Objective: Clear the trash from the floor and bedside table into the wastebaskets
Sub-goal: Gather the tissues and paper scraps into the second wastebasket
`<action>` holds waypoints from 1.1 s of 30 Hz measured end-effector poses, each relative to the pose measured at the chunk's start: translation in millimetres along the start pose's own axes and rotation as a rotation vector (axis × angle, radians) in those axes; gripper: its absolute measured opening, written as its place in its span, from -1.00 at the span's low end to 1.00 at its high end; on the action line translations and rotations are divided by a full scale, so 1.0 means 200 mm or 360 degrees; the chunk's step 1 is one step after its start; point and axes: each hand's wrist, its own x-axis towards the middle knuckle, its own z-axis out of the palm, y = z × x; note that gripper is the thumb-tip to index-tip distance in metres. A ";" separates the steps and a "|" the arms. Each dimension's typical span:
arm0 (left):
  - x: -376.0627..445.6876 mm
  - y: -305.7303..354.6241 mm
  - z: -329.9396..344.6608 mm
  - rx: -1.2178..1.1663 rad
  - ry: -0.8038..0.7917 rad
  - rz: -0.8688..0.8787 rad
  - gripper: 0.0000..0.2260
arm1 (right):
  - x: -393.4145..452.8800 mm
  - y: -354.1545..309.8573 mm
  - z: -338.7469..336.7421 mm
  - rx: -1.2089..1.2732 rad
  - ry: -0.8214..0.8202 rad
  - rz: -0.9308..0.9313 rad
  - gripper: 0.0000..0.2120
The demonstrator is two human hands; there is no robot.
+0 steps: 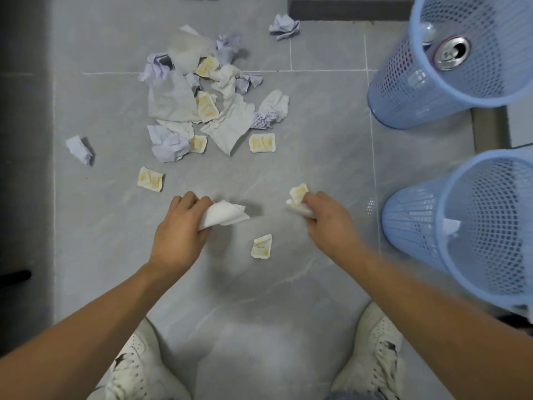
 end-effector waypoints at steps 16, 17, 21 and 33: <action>0.10 1.79 -0.42 -0.0253 -0.0104 0.0588 -0.79 | -0.79 0.27 -1.35 0.0689 0.0802 0.0868 -0.94; 0.10 1.88 -0.37 -0.0256 -0.0138 0.0607 -0.79 | -0.82 0.35 -1.37 0.0672 0.0779 0.0919 -0.94; 0.13 2.14 -0.11 -0.0219 -0.0243 0.0597 -0.76 | -0.81 0.62 -1.38 0.0599 0.0603 0.0960 -0.83; 0.14 2.06 0.03 -0.0143 -0.0385 0.0446 -0.47 | -0.74 0.70 -1.31 0.0246 0.0361 0.0834 -0.49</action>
